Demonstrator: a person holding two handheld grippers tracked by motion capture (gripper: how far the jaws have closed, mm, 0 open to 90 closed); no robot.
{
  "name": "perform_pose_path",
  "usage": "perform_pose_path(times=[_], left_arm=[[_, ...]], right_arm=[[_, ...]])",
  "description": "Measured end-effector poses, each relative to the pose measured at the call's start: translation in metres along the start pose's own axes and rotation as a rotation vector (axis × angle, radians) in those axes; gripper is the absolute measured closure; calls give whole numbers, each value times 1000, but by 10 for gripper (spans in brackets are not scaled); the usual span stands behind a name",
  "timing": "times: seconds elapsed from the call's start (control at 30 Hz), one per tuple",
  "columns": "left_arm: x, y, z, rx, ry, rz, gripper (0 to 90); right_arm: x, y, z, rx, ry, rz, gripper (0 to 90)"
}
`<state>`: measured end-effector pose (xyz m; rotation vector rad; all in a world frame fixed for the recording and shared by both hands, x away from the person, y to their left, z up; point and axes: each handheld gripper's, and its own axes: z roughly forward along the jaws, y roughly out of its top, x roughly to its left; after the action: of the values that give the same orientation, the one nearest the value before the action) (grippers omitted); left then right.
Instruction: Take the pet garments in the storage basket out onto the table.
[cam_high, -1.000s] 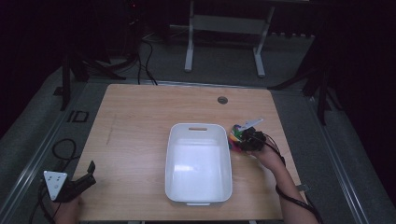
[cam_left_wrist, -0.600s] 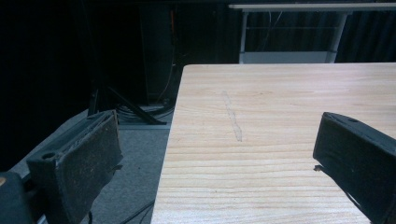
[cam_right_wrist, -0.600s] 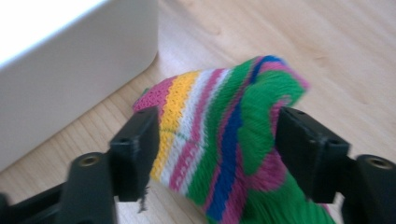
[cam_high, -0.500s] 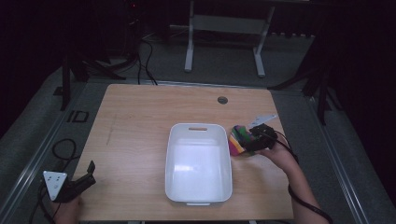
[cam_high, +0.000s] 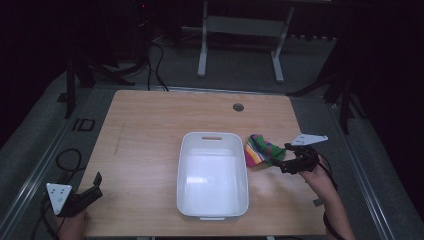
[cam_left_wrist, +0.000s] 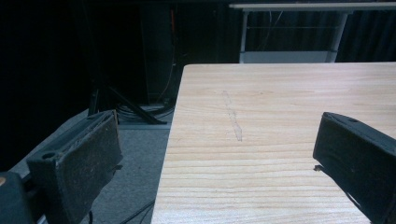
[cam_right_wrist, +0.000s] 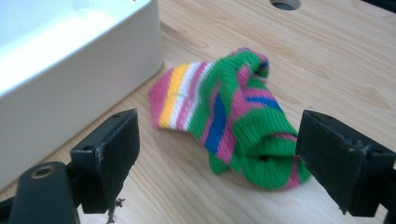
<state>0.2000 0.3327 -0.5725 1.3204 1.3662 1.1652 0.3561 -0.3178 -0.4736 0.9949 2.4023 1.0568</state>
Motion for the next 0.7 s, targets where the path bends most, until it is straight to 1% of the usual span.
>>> perform_pose_path(times=[0.03, 0.07, 0.13, 0.17, 0.2, 0.23, 0.27, 0.33, 0.43, 0.5, 0.53, 0.57, 0.63, 0.7], left_arm=[[0, 0, 0, 0, 0, 0, 14], [0, 0, 0, 0, 0, 0, 14], [0, 0, 0, -1, 1, -2, 14], [0, 0, 0, 0, 1, -2, 14], [0, 0, 0, 0, 1, -2, 14], [0, 0, 0, 0, 1, -2, 14], [0, 0, 0, 0, 1, -2, 14], [0, 0, 0, 0, 1, -2, 14], [0, 0, 0, -1, 1, -4, 14], [0, 0, 0, 0, 1, -3, 15], [0, 0, 0, -1, 2, -4, 14], [0, 0, 0, -1, 2, -3, 14], [0, 0, 0, -2, 2, -1, 14], [0, 0, 0, -1, 2, -2, 14]], right_arm=[[0, -9, -5, -17, -15, 7, 135], [0, -9, -5, -17, -15, 7, 135], [0, -17, -8, -32, -32, 19, 135], [0, -28, -12, -63, -59, 38, 135], [0, -28, -12, -63, -59, 38, 135], [0, -32, -14, -72, -71, 42, 135], [0, -38, -16, -92, -90, 58, 135], [0, -48, -19, -119, -109, 84, 135], [-1, -61, -20, -134, -153, 100, 135], [-2, -75, -22, -150, -197, 116, 137], [-1, -79, -22, -157, -211, 119, 137], [-1, -79, -22, -157, -211, 119, 137], [-1, -87, -24, -174, -241, 122, 138], [0, -95, -24, -184, -262, 141, 138]])
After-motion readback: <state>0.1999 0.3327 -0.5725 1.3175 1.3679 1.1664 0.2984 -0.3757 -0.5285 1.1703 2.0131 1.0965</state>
